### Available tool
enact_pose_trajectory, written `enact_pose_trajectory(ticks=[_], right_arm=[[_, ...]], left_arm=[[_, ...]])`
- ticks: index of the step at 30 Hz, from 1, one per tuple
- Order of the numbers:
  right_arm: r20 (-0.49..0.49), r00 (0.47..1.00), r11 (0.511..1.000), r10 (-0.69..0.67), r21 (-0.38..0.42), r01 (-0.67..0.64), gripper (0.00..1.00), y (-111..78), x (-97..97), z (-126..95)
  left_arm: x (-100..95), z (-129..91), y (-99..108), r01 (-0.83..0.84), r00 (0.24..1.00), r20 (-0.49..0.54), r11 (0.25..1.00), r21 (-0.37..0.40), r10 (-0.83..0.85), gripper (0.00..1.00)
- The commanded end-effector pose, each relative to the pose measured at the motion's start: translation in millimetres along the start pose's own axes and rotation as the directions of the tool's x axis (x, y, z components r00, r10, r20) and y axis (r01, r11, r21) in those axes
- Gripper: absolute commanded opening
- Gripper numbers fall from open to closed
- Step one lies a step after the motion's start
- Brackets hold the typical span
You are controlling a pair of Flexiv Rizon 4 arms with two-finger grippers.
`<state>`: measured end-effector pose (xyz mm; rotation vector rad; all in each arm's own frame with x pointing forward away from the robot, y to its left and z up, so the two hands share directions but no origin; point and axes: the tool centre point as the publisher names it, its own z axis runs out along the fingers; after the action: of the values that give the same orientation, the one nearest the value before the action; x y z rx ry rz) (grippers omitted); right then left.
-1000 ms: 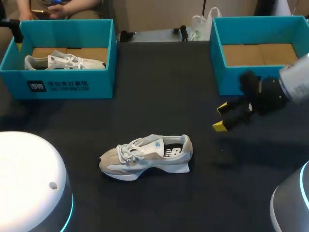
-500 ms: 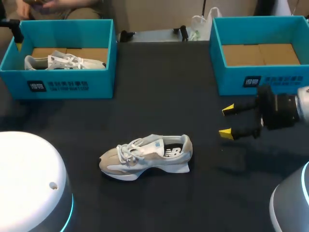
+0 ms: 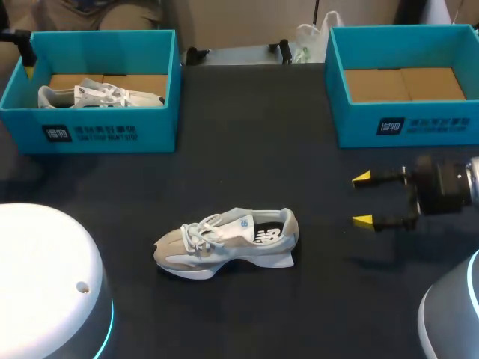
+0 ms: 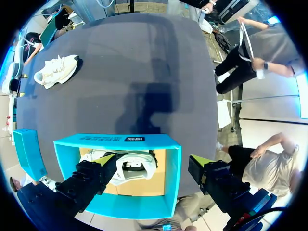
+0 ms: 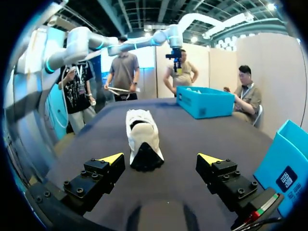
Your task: Take the shoe out of the shoebox, open the shoe tongue, remove and reinsert the insole, then place the shoe into the shoebox
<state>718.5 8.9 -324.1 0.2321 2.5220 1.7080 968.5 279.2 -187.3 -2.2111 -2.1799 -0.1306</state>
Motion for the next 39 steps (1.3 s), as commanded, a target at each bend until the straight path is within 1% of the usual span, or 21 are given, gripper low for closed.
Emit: enact_pose_trajectory(ticks=[1, 9, 10, 11, 14, 15, 23, 25, 27, 29, 31, 36, 37, 39], right_arm=[[-0.041, 0.999, 1.000, 0.003, -0.029, -0.004, 1.00, -11.8, -12.2, 4], [-0.041, 0.999, 1.000, 0.003, -0.029, -0.004, 1.00, -11.8, -12.2, 4], [-0.056, 0.998, 0.998, -0.029, -0.050, 0.026, 1.00, -14.1, -10.8, 5], [-0.064, 0.998, 0.998, -0.023, -0.062, 0.019, 1.00, -17.8, -9.8, 5], [-0.067, 0.998, 0.999, -0.016, -0.051, 0.013, 1.00, -27.4, -5.3, 7], [-0.061, 0.998, 0.999, 0.005, -0.033, -0.007, 1.00, -31.8, -4.0, 7], [-0.063, 0.998, 0.997, 0.007, -0.076, -0.012, 1.00, -52.0, 4.8, 7], [-0.071, 0.997, 0.997, -0.002, -0.082, -0.004, 1.00, -56.5, 5.8, 12], [-0.077, 0.997, 0.997, -0.014, -0.071, 0.008, 1.00, -59.4, 6.5, 17], [-0.082, 0.996, 0.995, -0.024, -0.097, 0.016, 1.00, -62.3, 6.7, 21], [-0.083, 0.996, 0.995, -0.021, -0.096, 0.013, 1.00, -63.6, 7.6, 26], [-0.087, 0.996, 0.993, -0.034, -0.117, 0.024, 1.00, -58.6, 12.0, 43], [-0.088, 0.995, 0.991, -0.038, -0.133, 0.026, 1.00, -57.5, 13.0, 47], [-0.087, 0.995, 0.993, -0.040, -0.118, 0.029, 1.00, -55.1, 15.8, 54]], left_arm=[[0.3, 0, -1, 0.000, 1.000, -0.002, 1.000, -0.002, 0.000, 1.00], [0.3, 0, -1, 0.000, 1.000, -0.002, 1.000, -0.002, 0.000, 1.00], [0.3, 0, -1, 0.000, 1.000, -0.002, 1.000, -0.002, 0.000, 1.00], [0.3, 0, -1, 0.000, 1.000, -0.002, 1.000, -0.002, 0.000, 1.00], [0.3, 0, -1, 0.000, 1.000, -0.002, 1.000, -0.002, 0.000, 1.00], [0.3, 0, -1, 0.000, 1.000, -0.002, 1.000, -0.002, 0.000, 1.00], [0.3, 0, -1, 0.000, 1.000, -0.002, 1.000, -0.002, 0.000, 1.00], [0.3, 0, -1, 0.000, 1.000, -0.002, 1.000, -0.002, 0.000, 1.00], [0.3, 0, -1, 0.000, 1.000, -0.002, 1.000, -0.002, 0.000, 1.00], [0.3, 0, -1, 0.000, 1.000, -0.002, 1.000, -0.002, 0.000, 1.00], [0.3, 0, -1, 0.000, 1.000, -0.002, 1.000, -0.002, 0.000, 1.00], [0.3, 0, -1, 0.000, 1.000, -0.002, 1.000, -0.002, 0.000, 1.00], [0.3, 0, -1, 0.000, 1.000, -0.002, 1.000, -0.002, 0.000, 1.00], [0.3, 0, -1, 0.000, 1.000, -0.002, 1.000, -0.002, 0.000, 1.00]])
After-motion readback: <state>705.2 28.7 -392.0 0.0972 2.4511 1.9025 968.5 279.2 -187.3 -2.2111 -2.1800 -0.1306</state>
